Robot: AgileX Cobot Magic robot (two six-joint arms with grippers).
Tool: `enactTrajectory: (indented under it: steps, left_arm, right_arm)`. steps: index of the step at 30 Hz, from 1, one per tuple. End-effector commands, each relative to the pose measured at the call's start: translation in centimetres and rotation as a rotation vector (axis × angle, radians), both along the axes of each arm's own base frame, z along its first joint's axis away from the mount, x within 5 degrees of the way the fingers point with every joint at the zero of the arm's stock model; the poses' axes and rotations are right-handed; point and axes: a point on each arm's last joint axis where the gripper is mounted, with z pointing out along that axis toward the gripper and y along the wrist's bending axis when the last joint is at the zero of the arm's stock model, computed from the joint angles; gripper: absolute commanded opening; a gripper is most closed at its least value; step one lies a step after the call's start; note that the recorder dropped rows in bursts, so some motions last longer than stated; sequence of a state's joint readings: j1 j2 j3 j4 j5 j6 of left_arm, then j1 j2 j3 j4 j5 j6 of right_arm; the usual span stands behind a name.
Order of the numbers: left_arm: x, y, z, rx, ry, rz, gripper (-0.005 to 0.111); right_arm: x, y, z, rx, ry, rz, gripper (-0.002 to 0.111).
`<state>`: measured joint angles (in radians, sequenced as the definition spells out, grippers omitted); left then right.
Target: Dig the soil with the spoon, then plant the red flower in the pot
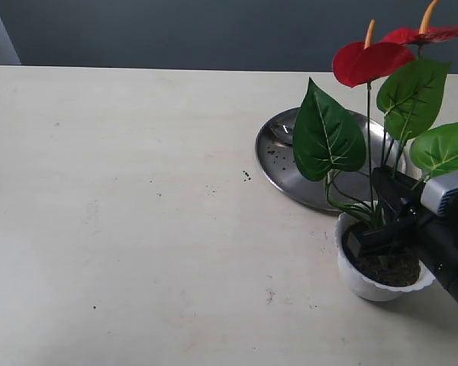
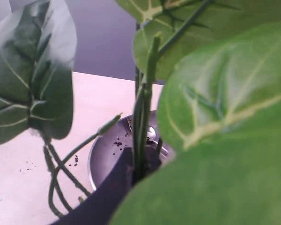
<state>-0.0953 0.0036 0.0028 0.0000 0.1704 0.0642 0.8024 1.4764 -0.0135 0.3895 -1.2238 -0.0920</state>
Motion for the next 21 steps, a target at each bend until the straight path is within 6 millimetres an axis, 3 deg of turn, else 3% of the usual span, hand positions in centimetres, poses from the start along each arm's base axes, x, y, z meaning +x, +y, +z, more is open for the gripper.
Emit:
enactTrajectory:
  steps: [1, 13, 15, 18, 21]
  left_arm:
    - [-0.04, -0.03, 0.18, -0.001, -0.013, -0.007, 0.0]
    - [-0.04, -0.03, 0.18, -0.001, -0.013, -0.007, 0.0]
    - [-0.04, -0.03, 0.18, -0.001, -0.013, -0.007, 0.0]
    - [-0.04, -0.03, 0.18, -0.001, -0.013, -0.007, 0.0]
    - [-0.04, -0.03, 0.18, -0.001, -0.013, -0.007, 0.0]
  right_arm:
    - [-0.33, -0.44, -1.1, -0.048, 0.097, -0.012, -0.001]
    - [-0.34, -0.44, -1.12, -0.049, 0.1, -0.012, -0.001]
    - [-0.34, -0.44, -1.12, -0.049, 0.1, -0.012, 0.003]
    - [-0.31, -0.53, -1.13, -0.047, 0.101, -0.023, 0.024]
    - [-0.23, -0.73, -1.14, -0.043, 0.105, -0.049, 0.027]
